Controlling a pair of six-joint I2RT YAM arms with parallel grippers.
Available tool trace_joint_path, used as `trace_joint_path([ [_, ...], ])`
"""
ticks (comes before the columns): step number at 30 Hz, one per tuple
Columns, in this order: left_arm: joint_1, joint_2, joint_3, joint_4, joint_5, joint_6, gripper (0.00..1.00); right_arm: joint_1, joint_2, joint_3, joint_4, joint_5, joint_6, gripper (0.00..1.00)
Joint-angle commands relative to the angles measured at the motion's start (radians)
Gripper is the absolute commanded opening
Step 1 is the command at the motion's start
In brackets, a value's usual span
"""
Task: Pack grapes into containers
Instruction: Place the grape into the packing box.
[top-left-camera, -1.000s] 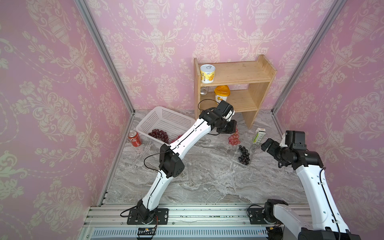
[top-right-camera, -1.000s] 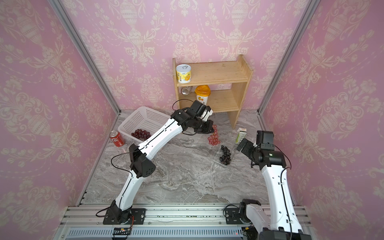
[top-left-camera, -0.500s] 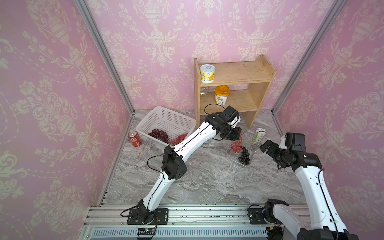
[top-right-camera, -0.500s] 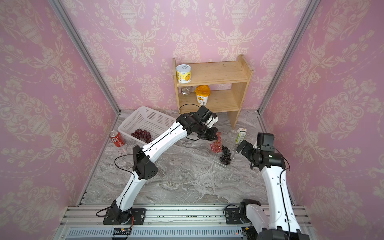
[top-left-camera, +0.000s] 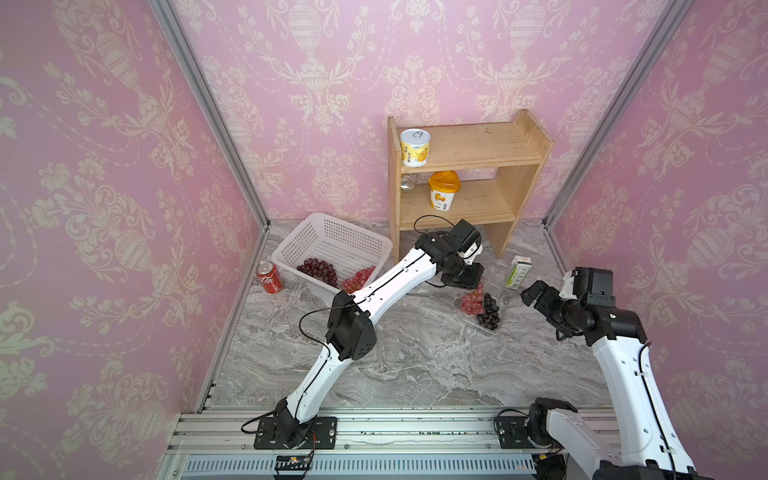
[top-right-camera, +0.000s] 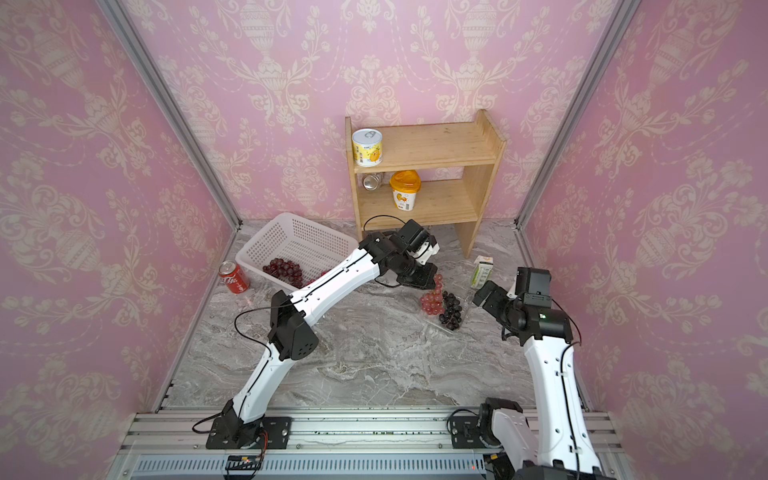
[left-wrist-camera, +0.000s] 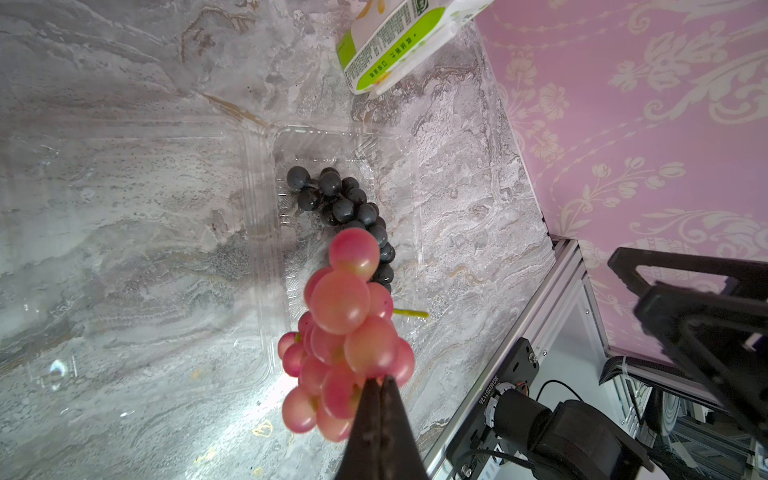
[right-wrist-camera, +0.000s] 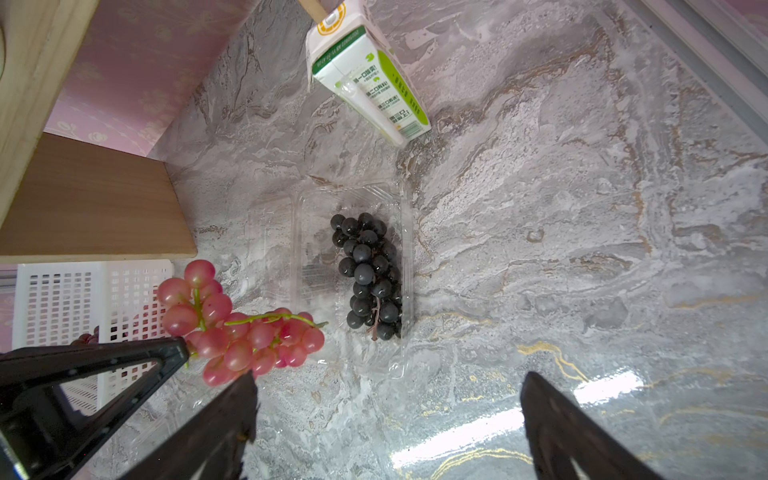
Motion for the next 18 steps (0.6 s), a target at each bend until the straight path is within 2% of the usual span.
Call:
trace_joint_path([
  [1,-0.013,0.046,0.029,-0.007,0.032,0.022,0.0,-0.011,-0.02,-0.021,0.005,-0.024,0.021,1.0],
  [12,-0.044,0.093,0.031,-0.002,0.047,0.015,0.0,-0.03,-0.011,-0.047,0.03,-0.052,0.02,1.0],
  [18,-0.05,0.153,0.096,-0.001,0.055,0.008,0.0,-0.03,-0.019,-0.072,0.044,-0.066,0.028,1.0],
])
